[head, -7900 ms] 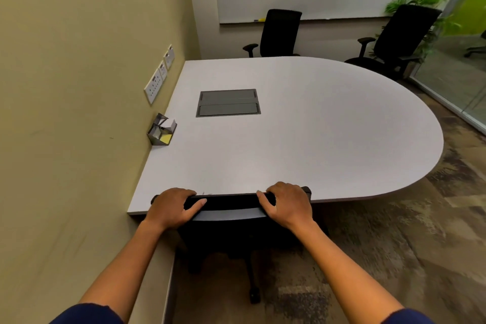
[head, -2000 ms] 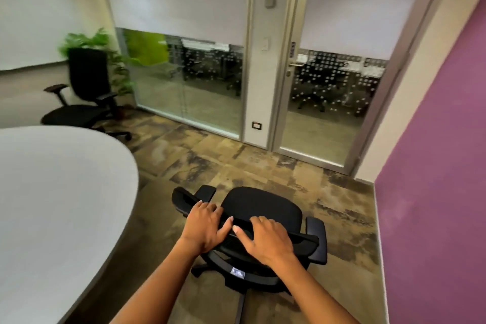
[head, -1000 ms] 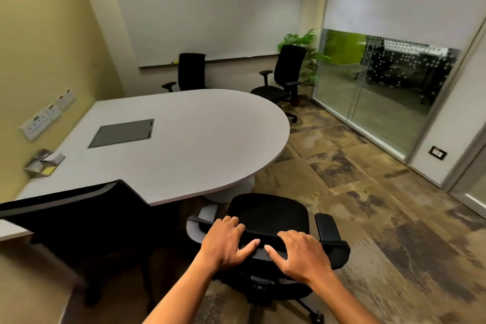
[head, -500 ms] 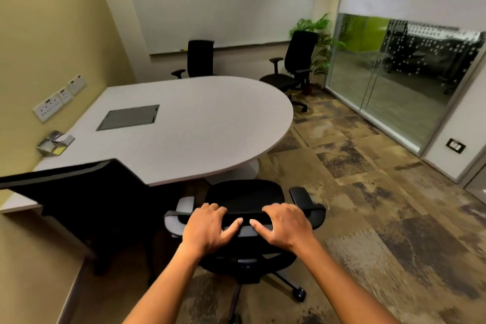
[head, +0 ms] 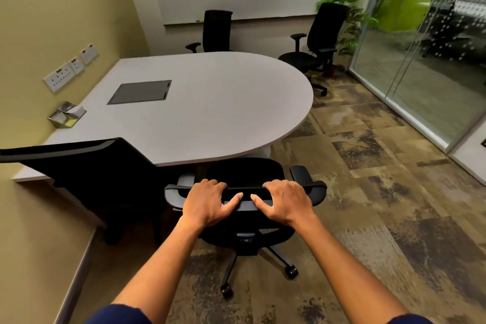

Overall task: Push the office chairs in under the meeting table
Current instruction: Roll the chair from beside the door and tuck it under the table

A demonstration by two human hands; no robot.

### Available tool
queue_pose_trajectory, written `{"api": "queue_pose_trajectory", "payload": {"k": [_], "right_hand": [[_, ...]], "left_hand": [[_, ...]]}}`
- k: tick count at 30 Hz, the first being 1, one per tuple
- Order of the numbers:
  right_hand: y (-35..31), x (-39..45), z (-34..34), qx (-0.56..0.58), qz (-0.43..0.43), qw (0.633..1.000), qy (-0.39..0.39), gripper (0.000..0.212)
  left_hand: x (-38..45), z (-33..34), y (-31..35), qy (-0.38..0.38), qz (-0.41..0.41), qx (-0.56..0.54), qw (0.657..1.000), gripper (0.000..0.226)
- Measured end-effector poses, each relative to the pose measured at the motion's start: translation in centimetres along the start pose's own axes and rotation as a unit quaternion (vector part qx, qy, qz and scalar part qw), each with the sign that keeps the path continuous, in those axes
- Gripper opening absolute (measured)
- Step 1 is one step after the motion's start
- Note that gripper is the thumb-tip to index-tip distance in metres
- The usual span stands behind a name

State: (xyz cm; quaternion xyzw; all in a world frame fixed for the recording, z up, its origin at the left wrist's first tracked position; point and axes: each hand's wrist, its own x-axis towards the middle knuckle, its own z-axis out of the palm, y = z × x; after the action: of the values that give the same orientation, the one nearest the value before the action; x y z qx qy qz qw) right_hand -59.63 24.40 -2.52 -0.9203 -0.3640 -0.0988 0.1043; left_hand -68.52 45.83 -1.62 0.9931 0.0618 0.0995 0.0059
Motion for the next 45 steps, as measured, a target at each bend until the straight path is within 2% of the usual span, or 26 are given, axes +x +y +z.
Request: {"api": "queue_pose_trajectory", "payload": {"k": [4,10,17,23,30,39,43,45], "right_hand": [[0.5,1.8,0.3,0.006,0.016,1.0,0.003,0.076],[2.2,5.3,1.9,0.005,-0.006,1.0,0.008,0.073],[3.2,12.9,3.7,0.015,-0.04,0.999,-0.006,0.068],[8.3,17.1,3.4,0.016,-0.065,0.998,0.011,0.06],[12.9,19.1,4.4,0.014,-0.074,0.997,0.019,0.057],[13.6,22.7,5.7,0.014,-0.099,0.995,-0.004,0.062],[15.0,23.3,4.6,0.02,-0.108,0.994,-0.005,0.067],[16.8,22.4,3.5,0.025,-0.13,0.991,-0.013,0.068]], "left_hand": [[2.3,0.0,-0.7,-0.008,0.015,-0.001,1.0,0.081],[5.5,1.5,-1.8,-0.03,0.005,-0.012,0.999,0.084],[10.4,2.5,-5.0,-0.026,-0.049,-0.012,0.998,0.082],[15.1,2.5,-2.4,-0.012,-0.06,-0.012,0.998,0.07],[18.2,3.5,0.1,-0.015,-0.05,-0.019,0.998,0.076],[20.3,3.9,-0.7,-0.035,-0.097,0.001,0.995,0.081],[21.0,3.2,1.0,-0.039,-0.127,-0.01,0.991,0.077],[20.9,3.0,3.9,-0.028,-0.148,-0.004,0.989,0.077]]}}
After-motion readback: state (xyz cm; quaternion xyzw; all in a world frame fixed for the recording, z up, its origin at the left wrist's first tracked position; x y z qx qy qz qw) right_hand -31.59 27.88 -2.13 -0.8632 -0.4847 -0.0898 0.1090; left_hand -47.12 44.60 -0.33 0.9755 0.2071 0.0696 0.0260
